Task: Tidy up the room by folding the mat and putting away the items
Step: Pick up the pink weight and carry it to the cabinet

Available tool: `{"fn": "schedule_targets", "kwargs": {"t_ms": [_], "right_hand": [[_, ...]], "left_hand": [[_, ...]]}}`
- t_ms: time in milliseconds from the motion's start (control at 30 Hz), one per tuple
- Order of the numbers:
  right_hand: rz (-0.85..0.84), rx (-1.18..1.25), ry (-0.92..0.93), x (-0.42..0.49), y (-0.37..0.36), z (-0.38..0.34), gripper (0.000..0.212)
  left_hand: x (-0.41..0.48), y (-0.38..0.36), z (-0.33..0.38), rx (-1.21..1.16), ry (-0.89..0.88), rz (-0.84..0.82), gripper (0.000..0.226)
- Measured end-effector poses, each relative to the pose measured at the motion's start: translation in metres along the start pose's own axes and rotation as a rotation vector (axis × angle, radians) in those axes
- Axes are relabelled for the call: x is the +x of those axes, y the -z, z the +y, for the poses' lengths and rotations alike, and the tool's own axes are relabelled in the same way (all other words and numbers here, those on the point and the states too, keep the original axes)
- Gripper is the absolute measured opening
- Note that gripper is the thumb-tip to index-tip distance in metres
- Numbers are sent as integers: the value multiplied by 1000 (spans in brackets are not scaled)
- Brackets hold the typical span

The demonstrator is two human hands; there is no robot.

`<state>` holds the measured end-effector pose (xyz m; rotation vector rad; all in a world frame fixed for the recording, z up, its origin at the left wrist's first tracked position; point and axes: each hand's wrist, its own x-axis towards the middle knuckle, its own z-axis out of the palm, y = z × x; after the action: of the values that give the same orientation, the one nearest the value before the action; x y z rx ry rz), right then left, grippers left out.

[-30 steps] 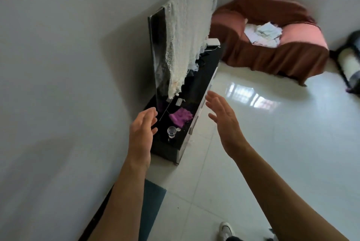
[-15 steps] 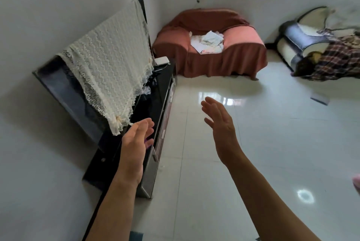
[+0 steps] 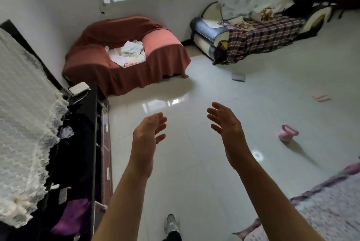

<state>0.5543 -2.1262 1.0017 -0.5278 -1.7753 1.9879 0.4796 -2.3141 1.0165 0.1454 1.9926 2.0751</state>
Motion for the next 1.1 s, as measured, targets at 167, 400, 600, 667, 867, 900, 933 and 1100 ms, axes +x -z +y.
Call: {"fn": "schedule_targets", "kwargs": {"t_ms": [167,400,600,667,867,900,933,1100], "right_hand": [[203,-21,11,61,26,4,45],[450,-70,75,135,47,-20,35],[622,-64,71,174,78,-20,33],[675,-57,69,187,92,-16,31],[775,-28,59,230,149,-1,30],[791,-22,55,238,162,-1,30],[803,-21,55,246,175,0,31],[869,12,75,292,259,-1,32]], "left_hand": [[83,-47,-10,-32,36,-143,35],[194,-102,4,-66,29,-360,34],[251,-149,3,-78,87,-488,32],[266,-169,0,-63,107,-526,32],[308,-244,-13,-10,131,-616,33],[314,-260,-14,5,137,-624,33],[320,-276,-16,22,140,-637,33],[350,-384,-16,83,126,-727,31]]}}
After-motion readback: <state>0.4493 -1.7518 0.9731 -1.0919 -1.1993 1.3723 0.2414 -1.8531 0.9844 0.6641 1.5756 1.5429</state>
